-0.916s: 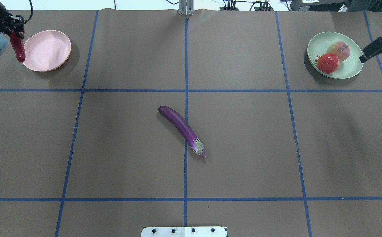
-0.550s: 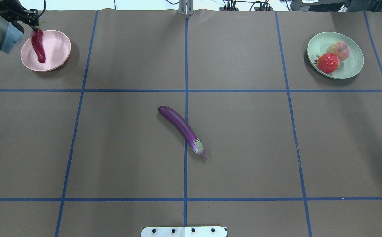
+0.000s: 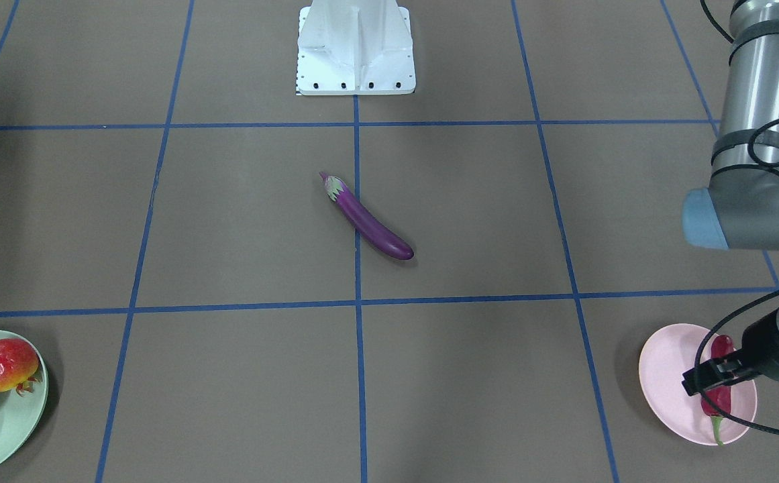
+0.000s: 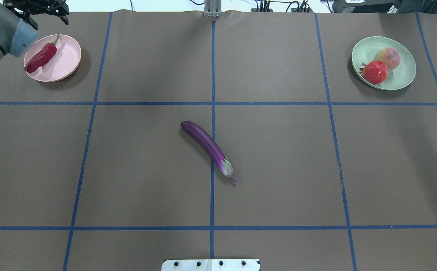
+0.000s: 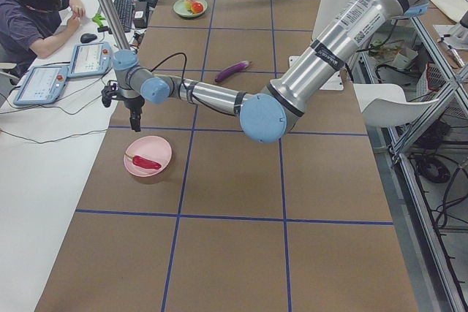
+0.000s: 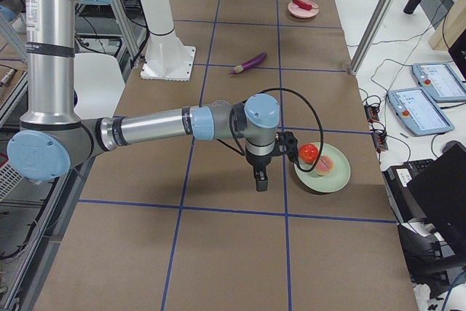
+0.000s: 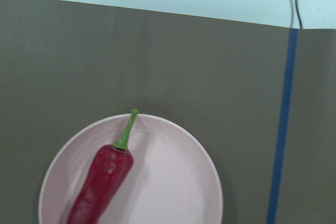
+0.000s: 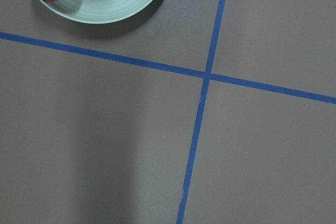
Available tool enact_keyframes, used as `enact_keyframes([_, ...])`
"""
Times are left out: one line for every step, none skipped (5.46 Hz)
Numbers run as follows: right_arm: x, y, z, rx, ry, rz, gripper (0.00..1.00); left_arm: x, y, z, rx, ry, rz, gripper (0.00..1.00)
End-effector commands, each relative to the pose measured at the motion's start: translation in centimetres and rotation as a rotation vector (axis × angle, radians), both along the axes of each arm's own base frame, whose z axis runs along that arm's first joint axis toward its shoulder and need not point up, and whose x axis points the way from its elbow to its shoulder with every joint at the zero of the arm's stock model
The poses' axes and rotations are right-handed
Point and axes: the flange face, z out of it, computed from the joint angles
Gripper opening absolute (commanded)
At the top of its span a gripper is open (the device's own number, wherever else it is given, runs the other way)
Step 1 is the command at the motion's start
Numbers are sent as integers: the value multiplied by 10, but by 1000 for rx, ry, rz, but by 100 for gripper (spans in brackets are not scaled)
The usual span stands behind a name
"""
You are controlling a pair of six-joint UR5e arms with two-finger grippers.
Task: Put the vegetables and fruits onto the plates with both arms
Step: 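Move the left gripper to the purple eggplant and grasp it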
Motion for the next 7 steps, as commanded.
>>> enact_keyframes([-3, -1, -3, 1, -36, -2, 100, 119, 101, -84, -61, 123, -14, 100])
enact_keyframes([-3, 0, -3, -2, -38, -3, 100, 189, 166, -131, -152, 177, 5, 100])
enact_keyframes([-3, 0, -3, -1, -38, -4, 100, 258, 202, -190, -228, 132, -41, 100])
enact_keyframes([-3, 1, 0, -6, -38, -4, 100, 289, 222, -221, -248, 68, -49, 100])
enact_keyframes([-3, 1, 1, -6, -38, -6, 100, 311, 224, -236, -328, 73, -101, 100])
enact_keyframes([-3, 1, 1, -6, -38, -6, 100, 352, 217, -252, -395, 40, -130, 100])
enact_keyframes([-3, 1, 1, -6, -38, -5, 100, 367, 224, -242, -393, 10, -147, 100])
